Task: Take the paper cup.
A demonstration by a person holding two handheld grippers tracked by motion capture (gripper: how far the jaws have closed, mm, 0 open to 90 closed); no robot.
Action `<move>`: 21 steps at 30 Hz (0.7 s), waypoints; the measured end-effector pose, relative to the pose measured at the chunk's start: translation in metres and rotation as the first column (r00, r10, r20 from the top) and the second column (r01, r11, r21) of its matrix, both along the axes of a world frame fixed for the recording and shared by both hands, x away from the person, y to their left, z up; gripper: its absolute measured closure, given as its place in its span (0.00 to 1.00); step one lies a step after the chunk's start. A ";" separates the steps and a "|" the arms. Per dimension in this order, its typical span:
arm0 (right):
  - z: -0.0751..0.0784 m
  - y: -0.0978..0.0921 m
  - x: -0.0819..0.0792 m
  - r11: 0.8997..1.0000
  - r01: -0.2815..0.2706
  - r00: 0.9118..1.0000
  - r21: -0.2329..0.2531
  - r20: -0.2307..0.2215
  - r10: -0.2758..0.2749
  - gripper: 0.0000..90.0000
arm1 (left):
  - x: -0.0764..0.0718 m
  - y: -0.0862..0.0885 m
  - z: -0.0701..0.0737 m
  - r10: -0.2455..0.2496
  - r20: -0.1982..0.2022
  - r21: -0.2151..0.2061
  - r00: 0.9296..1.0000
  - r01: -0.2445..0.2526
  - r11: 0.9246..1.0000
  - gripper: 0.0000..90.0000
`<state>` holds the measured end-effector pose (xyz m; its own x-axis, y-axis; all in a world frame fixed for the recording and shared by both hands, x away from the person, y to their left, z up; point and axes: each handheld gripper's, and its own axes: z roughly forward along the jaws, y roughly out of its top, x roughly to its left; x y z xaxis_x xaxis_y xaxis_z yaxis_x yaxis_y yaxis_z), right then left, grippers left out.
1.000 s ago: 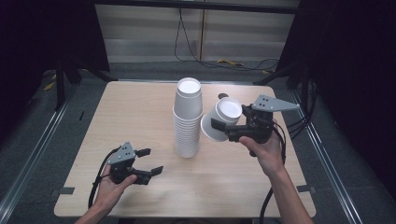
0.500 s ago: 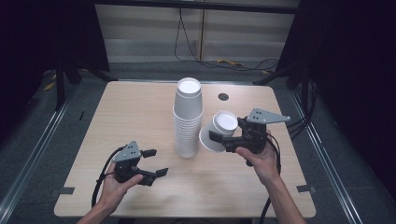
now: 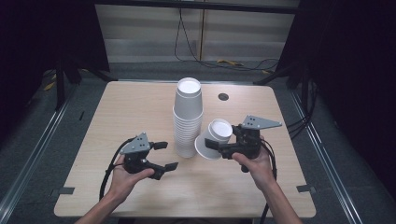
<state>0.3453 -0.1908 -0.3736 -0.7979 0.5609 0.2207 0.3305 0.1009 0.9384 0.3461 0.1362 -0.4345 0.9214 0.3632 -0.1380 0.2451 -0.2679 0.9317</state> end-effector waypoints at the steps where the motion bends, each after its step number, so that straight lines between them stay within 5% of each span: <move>1: -0.002 0.001 0.000 1.000 -0.007 1.000 -0.004 0.002 0.007 0.22 | -0.001 -0.002 -0.002 0.005 -0.004 -0.007 1.000 -0.005 1.000 0.18; 3: -0.008 0.004 0.000 1.000 -0.018 1.000 0.003 -0.015 0.018 0.22 | -0.002 -0.005 -0.004 -0.010 -0.004 0.009 1.000 0.010 1.000 0.18; 9: -0.022 0.017 -0.002 0.998 -0.065 0.997 -0.012 -0.035 0.064 0.22 | -0.007 -0.001 0.009 0.007 0.043 -0.041 0.999 -0.005 0.999 0.19; 21: -0.037 0.032 -0.004 0.991 -0.135 0.990 0.001 -0.038 0.135 0.22 | -0.010 -0.015 -0.001 -0.096 0.003 -0.016 0.995 0.096 0.995 0.17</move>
<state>0.3409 -0.1583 -0.4105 -0.8576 0.4489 0.2511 0.3489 0.1490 0.9252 0.3358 0.1211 -0.4359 0.9522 0.2712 -0.1407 0.2167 -0.2750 0.9367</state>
